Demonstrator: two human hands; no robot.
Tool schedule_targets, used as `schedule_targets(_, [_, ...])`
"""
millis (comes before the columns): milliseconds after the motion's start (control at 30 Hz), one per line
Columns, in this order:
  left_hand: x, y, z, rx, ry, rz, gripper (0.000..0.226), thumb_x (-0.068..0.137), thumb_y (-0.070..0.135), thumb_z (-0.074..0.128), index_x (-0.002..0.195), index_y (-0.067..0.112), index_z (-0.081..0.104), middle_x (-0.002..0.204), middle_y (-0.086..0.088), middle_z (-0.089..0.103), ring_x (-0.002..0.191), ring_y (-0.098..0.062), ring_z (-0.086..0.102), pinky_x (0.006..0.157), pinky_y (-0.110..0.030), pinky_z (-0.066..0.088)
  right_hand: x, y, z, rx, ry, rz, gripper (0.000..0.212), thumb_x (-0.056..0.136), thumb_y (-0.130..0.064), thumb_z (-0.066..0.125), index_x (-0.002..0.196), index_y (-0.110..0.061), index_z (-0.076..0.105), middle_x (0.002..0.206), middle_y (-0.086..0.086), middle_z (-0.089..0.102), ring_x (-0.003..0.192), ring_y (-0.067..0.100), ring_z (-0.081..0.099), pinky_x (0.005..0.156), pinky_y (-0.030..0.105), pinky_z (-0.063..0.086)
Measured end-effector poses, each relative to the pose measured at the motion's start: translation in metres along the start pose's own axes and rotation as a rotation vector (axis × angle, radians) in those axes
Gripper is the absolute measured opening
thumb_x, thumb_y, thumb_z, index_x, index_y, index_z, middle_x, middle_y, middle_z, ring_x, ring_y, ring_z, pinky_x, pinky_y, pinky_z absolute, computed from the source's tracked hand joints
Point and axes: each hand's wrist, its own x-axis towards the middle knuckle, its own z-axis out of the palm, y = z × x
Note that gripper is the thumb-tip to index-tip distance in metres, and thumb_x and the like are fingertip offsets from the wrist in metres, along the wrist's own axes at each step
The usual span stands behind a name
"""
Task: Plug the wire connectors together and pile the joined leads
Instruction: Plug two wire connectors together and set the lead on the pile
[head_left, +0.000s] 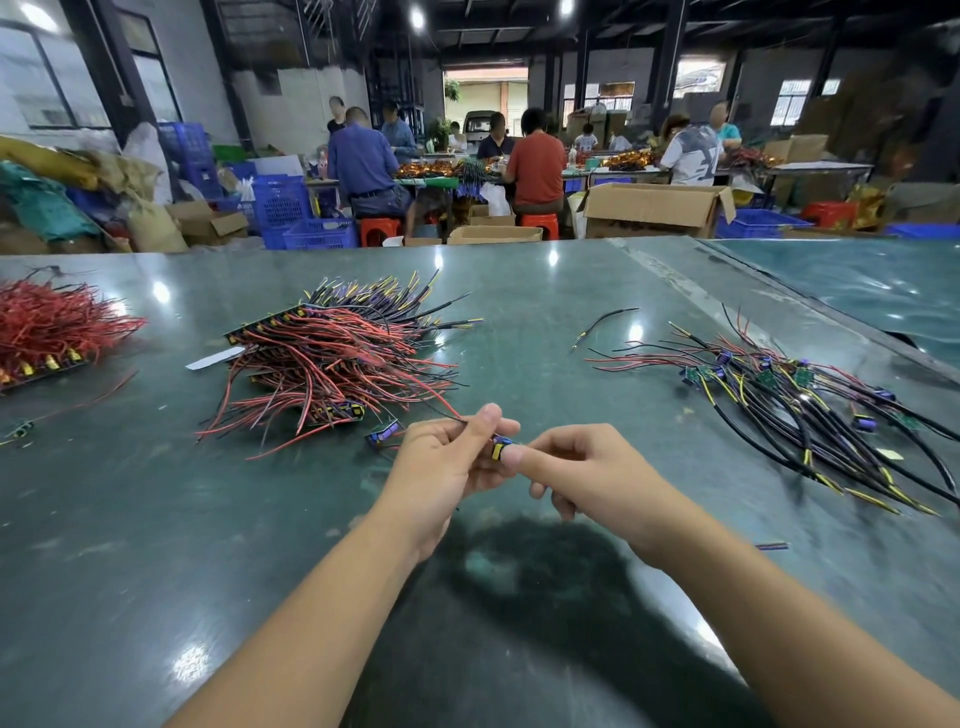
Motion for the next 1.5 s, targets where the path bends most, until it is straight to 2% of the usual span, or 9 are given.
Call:
schedule_targets(233, [0.004,-0.005,-0.003,0.343,0.119,0.154,0.021,0.09,0.029,0.061,0.075,0.022,0.074,0.066,0.002,0.071,0.041,-0.006,0.047,0.044,-0.014,0.034,0.002,0.004,0.005,-0.102,0.096,-0.052,0.031,0.086,-0.037,0.065,0.071,-0.01,0.067,0.052,-0.007,0.052,0.043,0.003,0.036,0.042,0.013,0.029])
schedule_targets(633, [0.02,0.017,-0.03,-0.277,0.478,0.142,0.026,0.097,0.029,0.052,0.088,0.01,0.067,0.069,0.002,0.073,0.041,0.001,0.049,0.04,-0.009,0.037,0.004,0.003,-0.008,-0.045,0.036,0.011,0.028,0.082,-0.035,0.069,0.066,-0.012,0.068,0.05,-0.006,0.051,0.046,0.011,0.032,0.043,0.019,0.025])
schedule_targets(833, [0.019,0.015,-0.03,-0.379,0.435,0.077,0.029,0.099,0.031,0.046,0.09,0.012,0.066,0.071,0.002,0.073,0.041,0.001,0.048,0.038,-0.009,0.036,0.002,0.002,-0.008,-0.071,0.036,0.026,0.03,0.082,-0.036,0.068,0.067,-0.01,0.066,0.051,-0.006,0.049,0.045,0.009,0.033,0.041,0.016,0.026])
schedule_targets(1000, [0.015,0.02,-0.023,-0.36,0.254,0.063,0.026,0.095,0.043,0.045,0.111,0.028,0.06,0.09,0.002,0.074,0.05,-0.005,0.059,0.042,-0.013,0.045,0.015,0.004,-0.022,-0.156,0.416,-0.002,0.039,0.082,-0.041,0.065,0.067,-0.006,0.061,0.051,-0.006,0.041,0.052,0.011,0.036,0.048,0.024,0.029])
schedule_targets(1167, [0.014,0.019,-0.021,-0.317,0.276,0.023,0.021,0.096,0.034,0.049,0.113,0.026,0.058,0.086,0.0,0.073,0.049,-0.006,0.059,0.043,-0.014,0.045,0.056,0.009,-0.083,-0.361,0.846,0.087,0.05,0.086,-0.035,0.058,0.047,-0.009,0.039,0.043,0.001,0.034,0.052,0.024,0.04,0.05,0.031,0.031])
schedule_targets(1233, [0.014,0.017,-0.022,-0.298,0.274,0.03,0.02,0.097,0.031,0.048,0.112,0.025,0.06,0.082,0.001,0.072,0.05,-0.006,0.058,0.044,-0.015,0.046,0.071,0.02,-0.105,-0.409,0.868,0.199,0.047,0.088,-0.034,0.054,0.05,-0.011,0.041,0.051,0.008,0.046,0.066,0.032,0.051,0.057,0.034,0.035])
schedule_targets(1367, [0.016,0.014,-0.025,-0.283,0.286,0.047,0.02,0.098,0.028,0.046,0.109,0.023,0.062,0.073,0.003,0.071,0.05,-0.006,0.058,0.045,-0.015,0.046,0.09,0.049,-0.126,-0.801,0.697,0.455,0.032,0.089,-0.042,0.052,0.079,-0.012,0.058,0.109,0.018,0.065,0.107,0.034,0.057,0.086,0.034,0.043])
schedule_targets(1433, [0.018,0.014,-0.026,-0.288,0.292,0.046,0.019,0.098,0.025,0.046,0.107,0.022,0.063,0.071,0.003,0.07,0.049,-0.006,0.057,0.045,-0.015,0.046,0.092,0.058,-0.125,-1.106,0.713,0.453,0.035,0.088,-0.04,0.05,0.105,-0.012,0.062,0.123,0.013,0.058,0.118,0.032,0.044,0.095,0.037,0.036])
schedule_targets(1500, [0.02,0.013,-0.028,-0.291,0.309,0.054,0.018,0.098,0.022,0.047,0.104,0.022,0.064,0.069,0.003,0.07,0.048,-0.005,0.057,0.045,-0.014,0.046,0.092,0.065,-0.125,-1.237,0.714,0.302,0.032,0.089,-0.031,0.047,0.112,-0.013,0.059,0.126,0.008,0.053,0.121,0.03,0.037,0.099,0.039,0.031])
